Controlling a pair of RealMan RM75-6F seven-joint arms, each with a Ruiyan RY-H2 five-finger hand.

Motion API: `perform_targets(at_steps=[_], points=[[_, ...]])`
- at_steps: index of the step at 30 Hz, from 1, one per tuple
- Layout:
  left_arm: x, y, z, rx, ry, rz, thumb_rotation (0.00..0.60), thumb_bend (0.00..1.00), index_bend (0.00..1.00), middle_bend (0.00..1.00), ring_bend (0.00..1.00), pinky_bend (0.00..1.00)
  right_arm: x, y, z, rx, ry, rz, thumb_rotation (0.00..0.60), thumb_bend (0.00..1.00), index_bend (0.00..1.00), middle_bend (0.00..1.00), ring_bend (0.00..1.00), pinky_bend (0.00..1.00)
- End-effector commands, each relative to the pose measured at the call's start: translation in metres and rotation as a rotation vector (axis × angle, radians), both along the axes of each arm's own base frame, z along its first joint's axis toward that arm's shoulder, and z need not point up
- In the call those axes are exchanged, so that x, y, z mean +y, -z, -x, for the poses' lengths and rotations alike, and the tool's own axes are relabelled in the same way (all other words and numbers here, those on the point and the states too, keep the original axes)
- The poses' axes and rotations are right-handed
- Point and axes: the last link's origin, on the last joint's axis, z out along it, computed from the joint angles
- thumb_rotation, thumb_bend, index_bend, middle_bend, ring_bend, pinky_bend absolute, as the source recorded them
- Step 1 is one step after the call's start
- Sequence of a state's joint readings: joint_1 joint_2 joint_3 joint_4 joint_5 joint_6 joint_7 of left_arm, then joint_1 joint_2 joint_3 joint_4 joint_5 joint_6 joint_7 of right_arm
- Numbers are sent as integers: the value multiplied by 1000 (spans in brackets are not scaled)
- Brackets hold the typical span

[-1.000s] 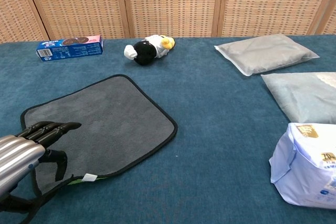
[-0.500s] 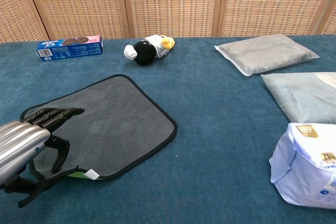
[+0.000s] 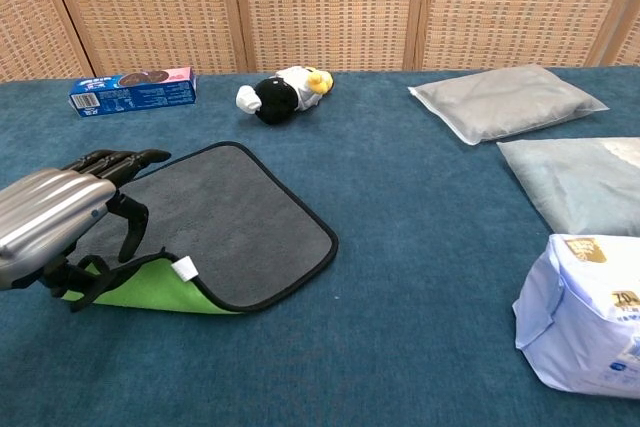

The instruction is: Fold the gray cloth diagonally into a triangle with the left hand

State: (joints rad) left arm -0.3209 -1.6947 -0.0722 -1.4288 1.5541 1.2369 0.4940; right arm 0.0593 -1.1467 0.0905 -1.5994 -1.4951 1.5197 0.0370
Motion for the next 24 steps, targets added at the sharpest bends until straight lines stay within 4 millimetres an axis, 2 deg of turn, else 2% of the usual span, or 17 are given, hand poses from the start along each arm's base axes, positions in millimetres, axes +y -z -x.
perform_targets(at_steps=[1,13,24], points=[[11,-2,-6,0,9,-14,600,558,680,0,0,0,-1,1,1,0,2,-4,600,0,0,0,0,0],[71,-7,-23,43,-1,-65,600,557,680,0,0,0,-4,7,5,-7,18,-33,600,0,0,0,0,0],[113,14,-40,85,-6,-45,600,557,680,0,0,0,-11,12,16,-24,55,-58,600,0,0,0,0,0]])
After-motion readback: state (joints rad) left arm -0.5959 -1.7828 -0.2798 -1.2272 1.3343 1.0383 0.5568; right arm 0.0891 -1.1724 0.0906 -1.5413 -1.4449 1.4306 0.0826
